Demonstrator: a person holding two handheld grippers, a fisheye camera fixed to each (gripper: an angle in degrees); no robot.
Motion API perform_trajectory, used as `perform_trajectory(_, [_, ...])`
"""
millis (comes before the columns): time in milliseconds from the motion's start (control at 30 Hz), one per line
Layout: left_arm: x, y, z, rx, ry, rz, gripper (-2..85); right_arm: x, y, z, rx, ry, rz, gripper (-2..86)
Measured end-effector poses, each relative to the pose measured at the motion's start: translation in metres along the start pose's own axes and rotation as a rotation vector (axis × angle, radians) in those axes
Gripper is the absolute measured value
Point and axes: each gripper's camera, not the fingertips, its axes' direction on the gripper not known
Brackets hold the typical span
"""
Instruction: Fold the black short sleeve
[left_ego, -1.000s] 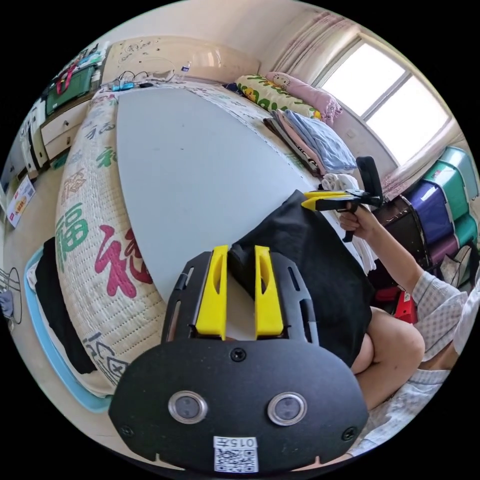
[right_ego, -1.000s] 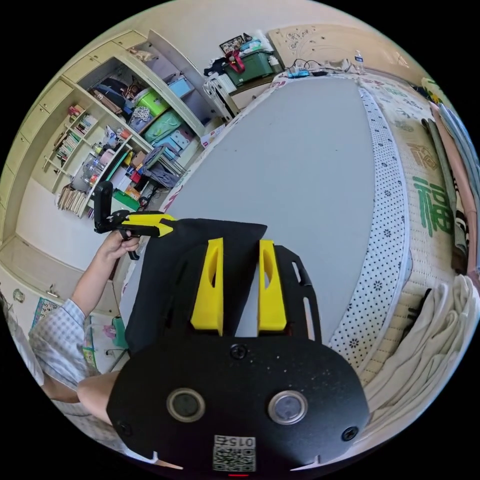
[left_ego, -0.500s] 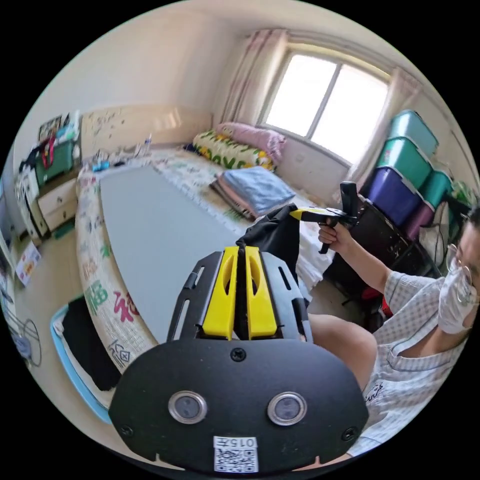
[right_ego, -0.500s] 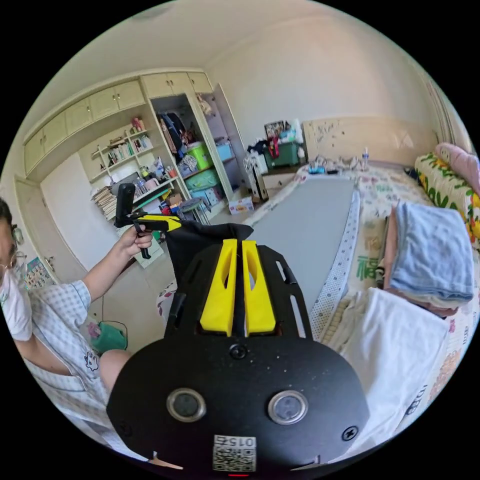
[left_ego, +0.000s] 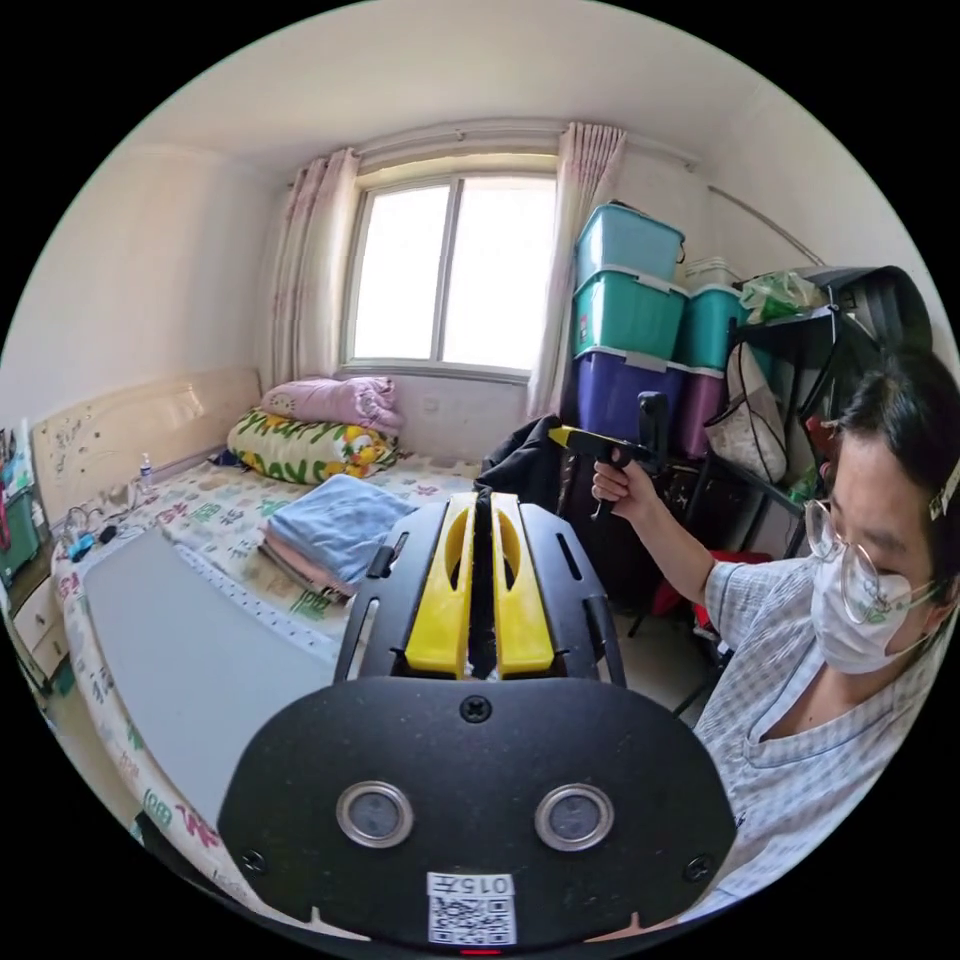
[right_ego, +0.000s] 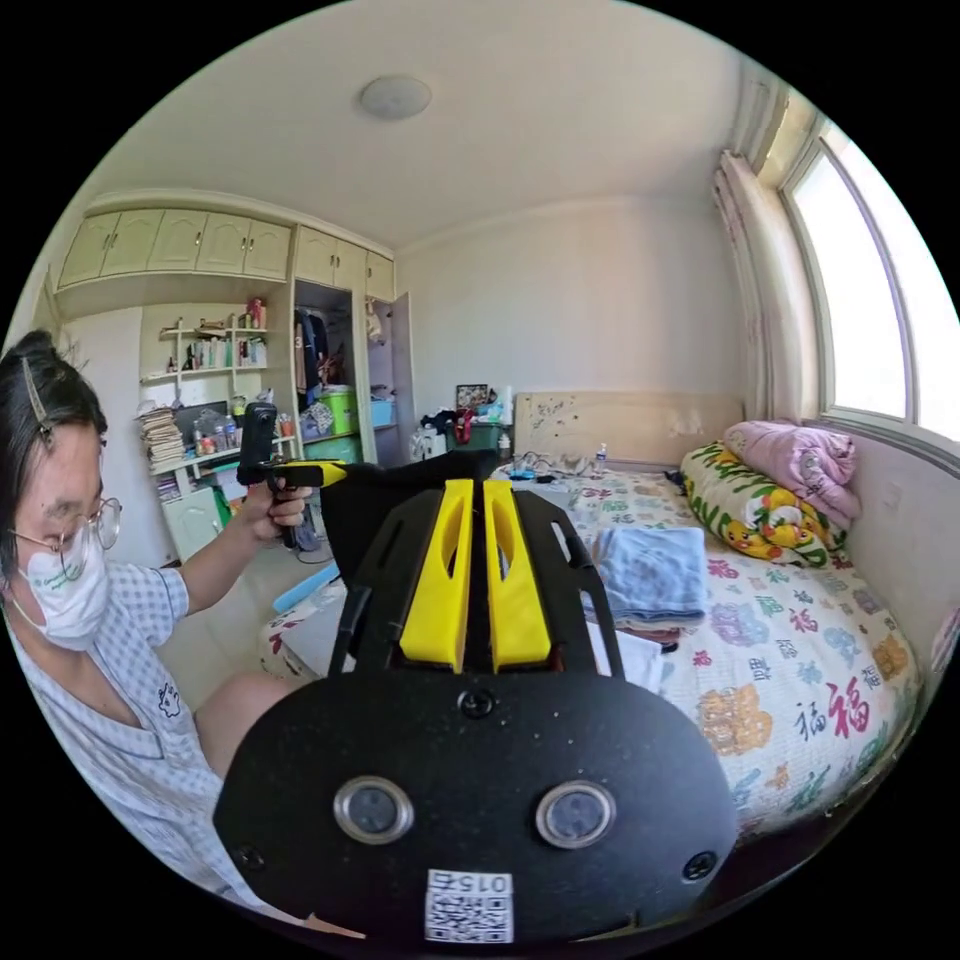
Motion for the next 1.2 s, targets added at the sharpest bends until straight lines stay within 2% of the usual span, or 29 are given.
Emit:
perform_trajectory(167, [-0.058,0.008,0.113,-0.043,0.059,-0.114,0.8,0.042,0.038,0.045,-0.104,0.177,0.065,0.1])
perform_trajectory(267, [-0.119,0.034,0.198,-0.146,-0.052,-0.215,1.0,0.09,0.075,0.13,-0.243,0.233,0.147,1.1])
perform_trajectory(333, [-0.177,0.07,0.271,-0.244,-0.161,-0.322,1.5,0.133,0.116,0.217,-0.384,0.267,0.276,3.1])
perform_trajectory(433, [-0.238,0.123,0.342,-0.372,-0.184,-0.477,2.7,0.16,0.179,0.305,-0.524,0.348,0.398,3.1])
perform_trajectory(533, [-0.259,0.154,0.368,-0.392,-0.154,-0.482,4.7,0.154,0.238,0.346,-0.511,0.426,0.417,0.1])
perform_trajectory(700, [-0.285,0.16,0.377,-0.447,-0.258,-0.417,4.6,0.147,0.271,0.311,-0.293,0.309,0.464,-0.4])
perform_trajectory(800, [-0.31,0.147,0.372,-0.396,-0.319,-0.428,2.8,0.151,0.283,0.29,-0.199,0.219,0.516,-0.5])
perform_trajectory(967, [-0.346,0.1,0.405,-0.306,-0.288,-0.44,8.6,0.125,0.268,0.288,-0.198,0.253,0.46,-0.5])
perform_trajectory(1133, [-0.376,0.074,0.485,-0.427,-0.212,-0.567,12.8,0.112,0.243,0.284,-0.185,0.248,0.454,-0.5])
perform_trajectory(1200, [-0.378,0.065,0.487,-0.443,-0.29,-0.573,10.9,0.106,0.231,0.284,-0.186,0.256,0.438,-0.5])
